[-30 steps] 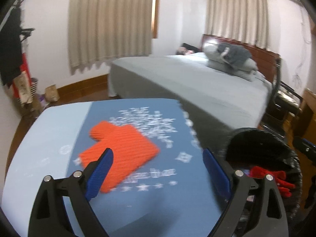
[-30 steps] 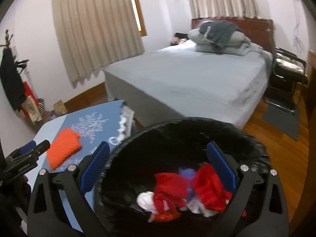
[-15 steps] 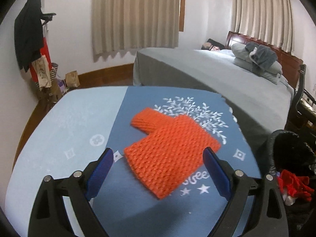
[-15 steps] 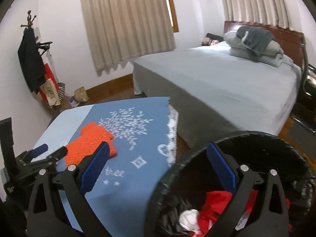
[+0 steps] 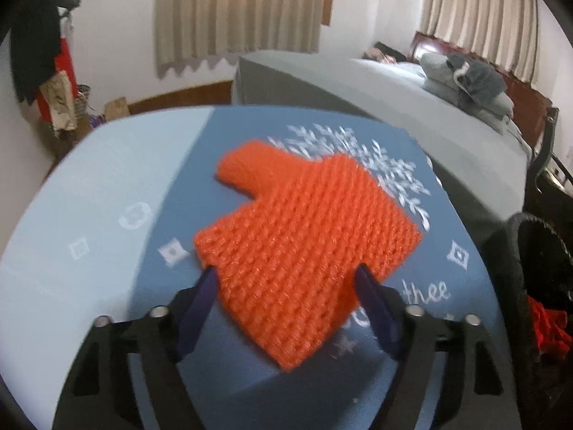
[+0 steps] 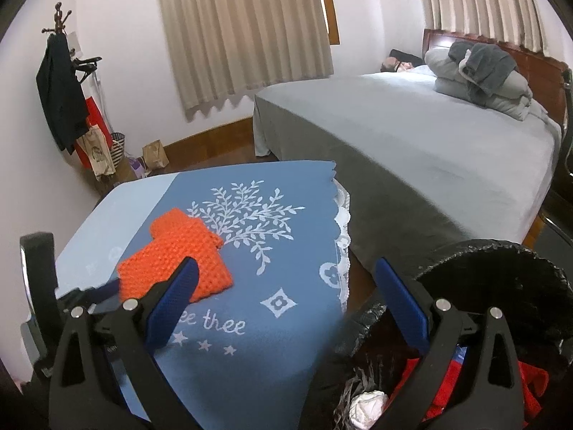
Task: Collect trash
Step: 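Move both open tools from the bin to the orange knitted cloth, then grasp the orange knitted cloth with the left tool while the right tool grasps the orange foam net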
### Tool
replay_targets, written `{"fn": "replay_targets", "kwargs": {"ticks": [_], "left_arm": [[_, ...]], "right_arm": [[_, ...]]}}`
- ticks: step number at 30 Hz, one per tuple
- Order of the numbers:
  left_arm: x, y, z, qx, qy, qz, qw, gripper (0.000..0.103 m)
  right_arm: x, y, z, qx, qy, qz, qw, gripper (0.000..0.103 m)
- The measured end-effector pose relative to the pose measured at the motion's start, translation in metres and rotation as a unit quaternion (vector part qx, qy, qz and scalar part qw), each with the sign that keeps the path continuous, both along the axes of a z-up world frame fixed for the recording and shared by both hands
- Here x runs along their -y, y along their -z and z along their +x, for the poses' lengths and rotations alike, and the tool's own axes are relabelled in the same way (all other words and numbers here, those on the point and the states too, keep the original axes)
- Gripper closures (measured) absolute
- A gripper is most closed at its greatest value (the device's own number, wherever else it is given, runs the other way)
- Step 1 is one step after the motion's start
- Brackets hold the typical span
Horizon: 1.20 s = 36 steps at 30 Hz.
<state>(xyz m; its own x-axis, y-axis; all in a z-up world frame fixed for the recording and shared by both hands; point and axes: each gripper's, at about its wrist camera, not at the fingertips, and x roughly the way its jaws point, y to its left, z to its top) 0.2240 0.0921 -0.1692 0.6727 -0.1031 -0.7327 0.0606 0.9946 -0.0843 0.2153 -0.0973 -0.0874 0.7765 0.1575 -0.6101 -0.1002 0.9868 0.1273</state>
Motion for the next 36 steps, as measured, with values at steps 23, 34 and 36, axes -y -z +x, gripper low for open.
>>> {"fn": "replay_targets", "kwargs": {"ticks": [23,34,36], "left_arm": [[-0.026,-0.03,-0.026,0.044,-0.004,-0.04,0.9982,0.091],[-0.072,-0.04,-0.028,0.061,-0.063,-0.036,0.9955,0.091],[-0.08,-0.036,-0.024,0.06,-0.073,-0.027,0.9952,0.091]], "right_arm": [[-0.026,0.011,0.01,-0.014,-0.023,-0.004,1.0,0.007],[-0.048,0.012,0.026,-0.011,-0.036,-0.009,0.999,0.007],[-0.054,0.013,0.03,-0.012,-0.038,-0.009,0.999,0.007]]}}
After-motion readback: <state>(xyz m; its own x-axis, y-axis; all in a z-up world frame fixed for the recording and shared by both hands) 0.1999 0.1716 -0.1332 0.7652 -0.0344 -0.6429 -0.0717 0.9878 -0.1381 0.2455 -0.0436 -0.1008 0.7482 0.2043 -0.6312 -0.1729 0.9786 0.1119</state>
